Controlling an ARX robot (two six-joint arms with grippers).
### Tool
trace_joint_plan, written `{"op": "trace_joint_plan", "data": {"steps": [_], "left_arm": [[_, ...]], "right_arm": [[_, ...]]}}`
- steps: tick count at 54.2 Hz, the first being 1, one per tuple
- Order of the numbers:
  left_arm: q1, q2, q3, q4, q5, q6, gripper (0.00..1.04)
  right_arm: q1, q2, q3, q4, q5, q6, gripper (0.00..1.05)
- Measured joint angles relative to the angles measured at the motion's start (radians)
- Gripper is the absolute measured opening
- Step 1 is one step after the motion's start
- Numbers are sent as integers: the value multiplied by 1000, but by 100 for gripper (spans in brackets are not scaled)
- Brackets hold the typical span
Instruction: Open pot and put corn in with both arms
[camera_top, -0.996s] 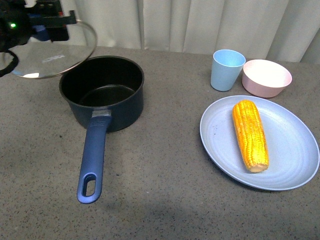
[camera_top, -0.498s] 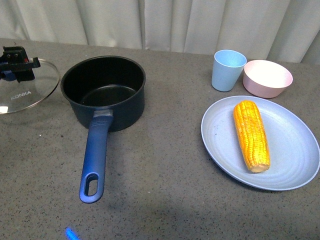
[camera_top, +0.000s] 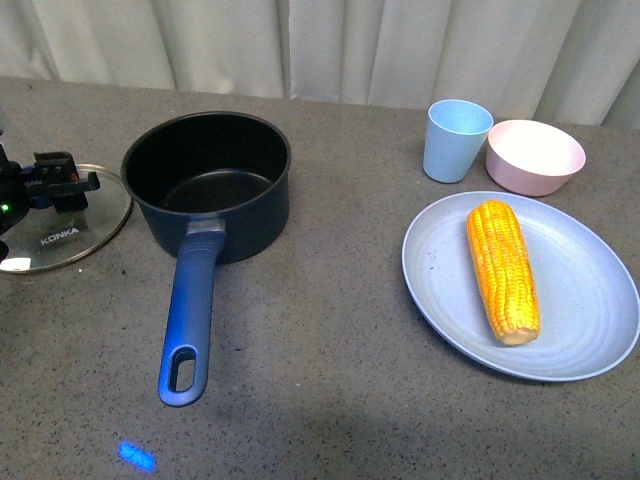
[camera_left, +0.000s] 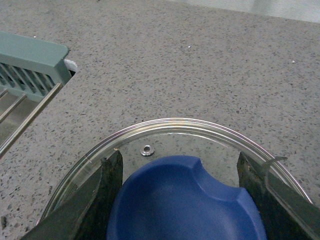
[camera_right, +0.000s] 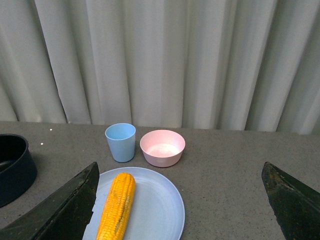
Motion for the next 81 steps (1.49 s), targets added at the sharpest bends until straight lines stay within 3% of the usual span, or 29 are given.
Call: {"op": "trace_joint_plan", "data": {"steps": [9, 14, 21, 44, 49, 55, 74, 81], "left_arm": [[0, 1, 14, -26, -13, -2, 62], [0, -14, 0, -42, -11, -17, 82], [0, -79, -41, -51, -2, -19, 99], [-37, -581, -414, -68, -19, 5, 98], [-43, -637, -520, 74, 106, 0, 82], [-55, -706, -605, 167, 164, -2, 64], [-118, -1039, -813, 62, 115, -5, 6], [-118, -1149, -852, -6, 113, -7, 4]], "right_arm": [[0, 0, 0, 0, 0, 0, 95], [0, 0, 0, 0, 0, 0, 95], [0, 0, 0, 0, 0, 0, 95], [0, 0, 0, 0, 0, 0, 95], [0, 0, 0, 0, 0, 0, 95], [0, 0, 0, 0, 0, 0, 95], [0, 0, 0, 0, 0, 0, 95], [0, 0, 0, 0, 0, 0, 95]]}}
